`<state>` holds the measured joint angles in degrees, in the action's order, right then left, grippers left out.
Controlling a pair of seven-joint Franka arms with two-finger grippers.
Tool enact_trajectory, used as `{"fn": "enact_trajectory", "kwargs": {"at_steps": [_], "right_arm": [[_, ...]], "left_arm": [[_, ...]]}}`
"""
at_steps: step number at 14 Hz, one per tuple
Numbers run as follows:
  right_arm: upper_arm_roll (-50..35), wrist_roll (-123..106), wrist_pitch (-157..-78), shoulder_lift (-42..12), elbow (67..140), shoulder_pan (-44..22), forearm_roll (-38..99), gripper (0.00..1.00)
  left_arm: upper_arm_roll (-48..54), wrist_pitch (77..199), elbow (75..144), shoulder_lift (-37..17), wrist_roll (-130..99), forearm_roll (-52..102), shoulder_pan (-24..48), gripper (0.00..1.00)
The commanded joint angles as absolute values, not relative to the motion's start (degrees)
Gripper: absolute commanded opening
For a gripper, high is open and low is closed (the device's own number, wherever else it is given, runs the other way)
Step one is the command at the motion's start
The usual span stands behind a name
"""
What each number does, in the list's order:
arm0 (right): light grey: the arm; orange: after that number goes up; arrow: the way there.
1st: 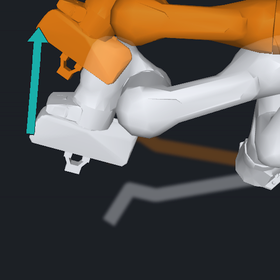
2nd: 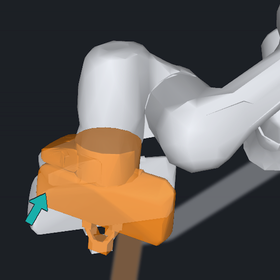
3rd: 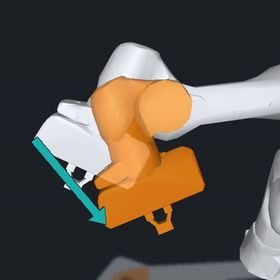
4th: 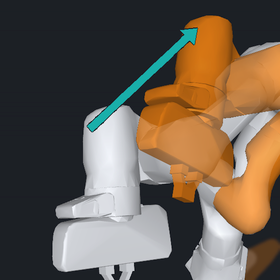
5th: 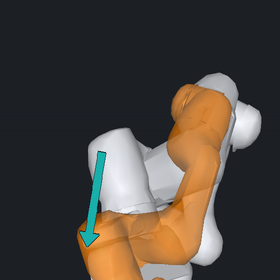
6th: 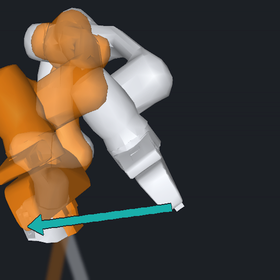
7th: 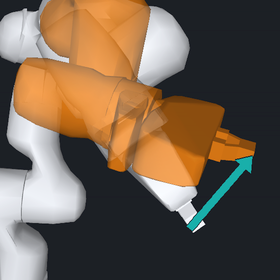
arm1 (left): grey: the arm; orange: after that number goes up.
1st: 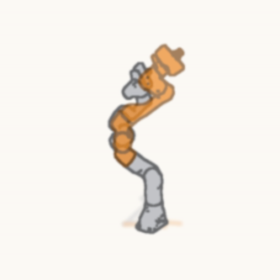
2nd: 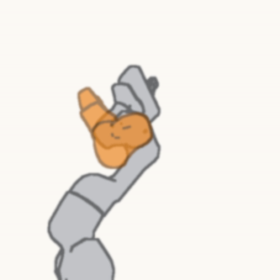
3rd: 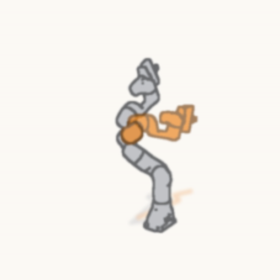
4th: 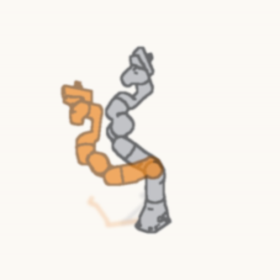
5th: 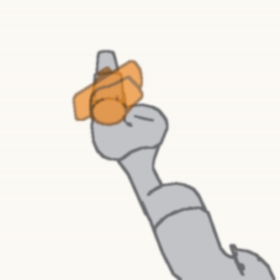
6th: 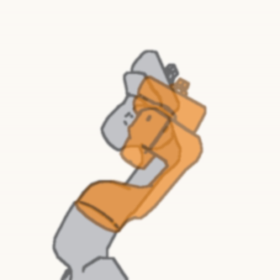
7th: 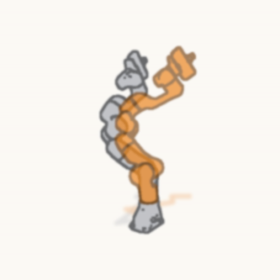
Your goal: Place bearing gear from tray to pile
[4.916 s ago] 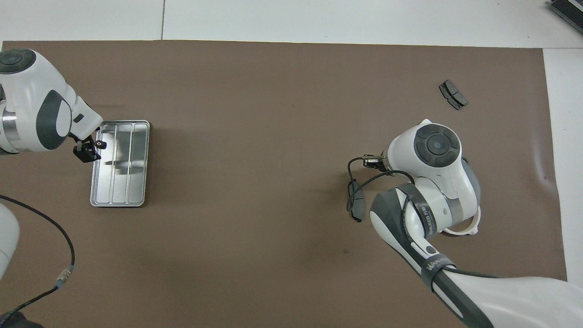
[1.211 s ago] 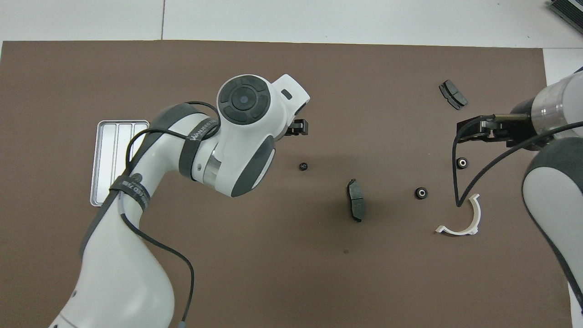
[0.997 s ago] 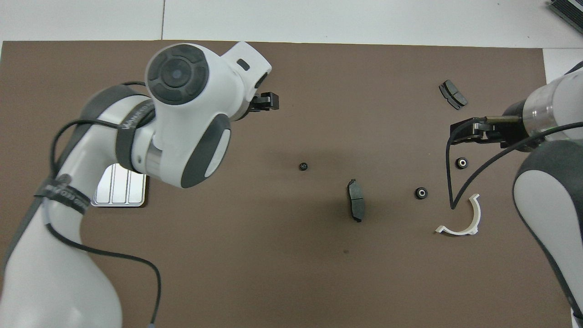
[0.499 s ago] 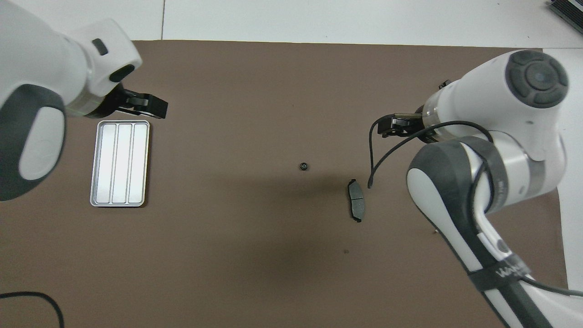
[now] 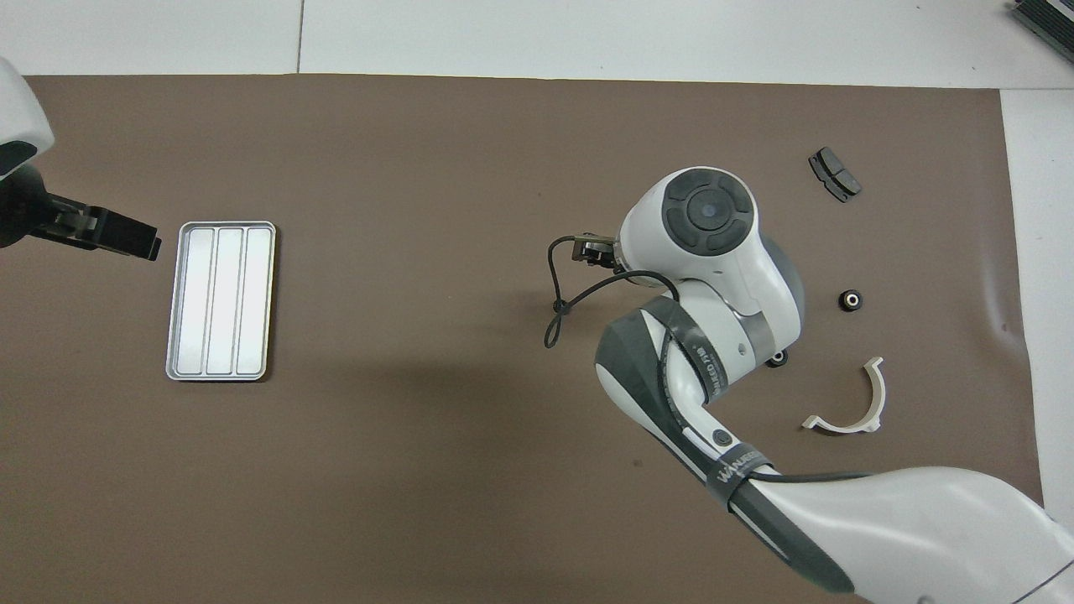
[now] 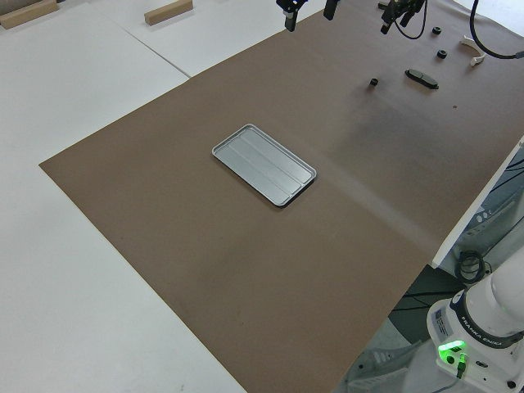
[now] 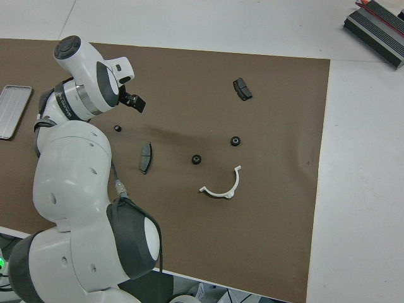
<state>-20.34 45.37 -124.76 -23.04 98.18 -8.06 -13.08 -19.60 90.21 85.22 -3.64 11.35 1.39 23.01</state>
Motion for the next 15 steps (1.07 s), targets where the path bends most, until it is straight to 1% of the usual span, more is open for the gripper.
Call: {"fn": "enact_trajectory", "kwargs": {"at_steps": [1, 2, 3, 7, 9, 11, 13, 15], "right_arm": [[-24.6, 54.72, -124.1, -31.35, 90.9, -8.43, -22.1, 1.0], [-26.26, 58.76, -124.54, -33.99, 89.66, -8.79, -26.06, 1.0], [-27.24, 60.63, -125.06, -35.23, 89.56, -8.79, -28.02, 1.0], [-27.77, 60.82, -128.41, -36.47, 91.4, -9.14, -28.48, 1.0], [-27.77, 60.56, -127.8, -36.3, 93.77, -9.84, -28.48, 1.0], [-28.3, 58.73, -126.66, -36.12, 94.04, -9.67, -28.3, 1.0], [-28.65, 57.22, -124.73, -35.77, 94.04, -9.41, -27.77, 0.91], [-28.65, 53.9, -123.4, -35.16, 94.13, -8.97, -25.68, 0.84]], "left_arm": [[-18.99, 89.82, 86.66, -1.76, 12.3, 2.02, 18.39, 1.0], [-18.9, 90.17, 86.66, -1.76, 12.3, 2.8, 16.37, 1.0], [-18.9, 90.35, 86.57, -1.76, 12.39, 4.55, 14.17, 1.0], [-19.07, 90.09, 86.22, -1.76, 22.39, 9.22, 7.04, 1.0], [-19.07, 89.91, 86.05, -1.76, 22.41, 9.67, 6.94, 1.0], [-18.37, 89.91, 85.96, -1.76, 21.97, 9.75, 7.55, 1.0], [-16.36, 90.0, 86.04, -1.76, 20.58, 9.84, 8.0, 1.0], [-13.98, 90.44, 86.13, -1.67, 16.63, 9.49, 7.91, 1.0]]}}
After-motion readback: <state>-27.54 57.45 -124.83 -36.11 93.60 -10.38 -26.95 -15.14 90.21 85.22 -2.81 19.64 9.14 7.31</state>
